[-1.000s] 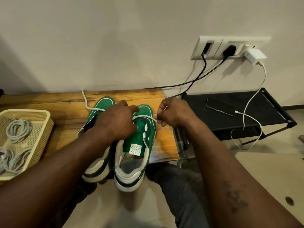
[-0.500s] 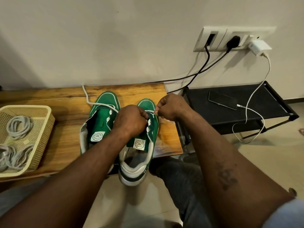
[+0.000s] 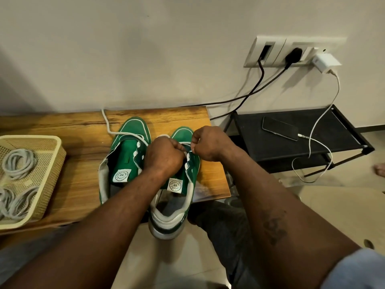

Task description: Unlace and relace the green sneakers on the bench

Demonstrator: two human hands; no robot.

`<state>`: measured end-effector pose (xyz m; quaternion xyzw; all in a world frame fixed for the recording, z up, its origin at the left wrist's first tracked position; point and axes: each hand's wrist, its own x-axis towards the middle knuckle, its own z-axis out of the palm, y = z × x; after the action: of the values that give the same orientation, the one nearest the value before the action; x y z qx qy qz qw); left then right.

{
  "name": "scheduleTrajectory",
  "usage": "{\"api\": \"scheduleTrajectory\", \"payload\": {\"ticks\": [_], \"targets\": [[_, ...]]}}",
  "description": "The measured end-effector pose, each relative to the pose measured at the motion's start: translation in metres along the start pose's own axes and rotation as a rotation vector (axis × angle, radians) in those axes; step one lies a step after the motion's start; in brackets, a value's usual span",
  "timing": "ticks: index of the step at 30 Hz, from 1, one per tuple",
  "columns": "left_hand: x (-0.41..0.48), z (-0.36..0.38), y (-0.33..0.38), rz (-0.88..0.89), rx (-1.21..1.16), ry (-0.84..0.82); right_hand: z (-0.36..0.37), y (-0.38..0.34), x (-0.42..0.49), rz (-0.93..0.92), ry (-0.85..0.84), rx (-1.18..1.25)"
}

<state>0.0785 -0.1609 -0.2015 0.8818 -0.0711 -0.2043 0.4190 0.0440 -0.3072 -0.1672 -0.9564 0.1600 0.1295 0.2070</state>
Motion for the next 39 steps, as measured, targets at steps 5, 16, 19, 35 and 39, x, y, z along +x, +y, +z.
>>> {"api": "scheduleTrajectory", "payload": {"ticks": [5, 16, 19, 35, 39], "targets": [[-0.006, -0.003, 0.003, -0.118, -0.263, -0.057, 0.000, 0.000, 0.000, 0.005, 0.009, 0.025], [-0.001, 0.011, -0.009, 0.251, 0.473, 0.154, 0.004, 0.001, 0.004, 0.032, 0.106, 0.102], [0.002, 0.013, -0.012, 0.231, 0.443, 0.143, 0.005, 0.000, 0.005, 0.019, 0.093, 0.099], [0.010, 0.014, -0.018, 0.284, 0.371, 0.188, 0.010, -0.001, 0.012, 0.059, 0.179, -0.055], [0.009, 0.016, -0.019, 0.287, 0.378, 0.215, 0.012, -0.003, 0.012, 0.054, 0.176, -0.041]]}}
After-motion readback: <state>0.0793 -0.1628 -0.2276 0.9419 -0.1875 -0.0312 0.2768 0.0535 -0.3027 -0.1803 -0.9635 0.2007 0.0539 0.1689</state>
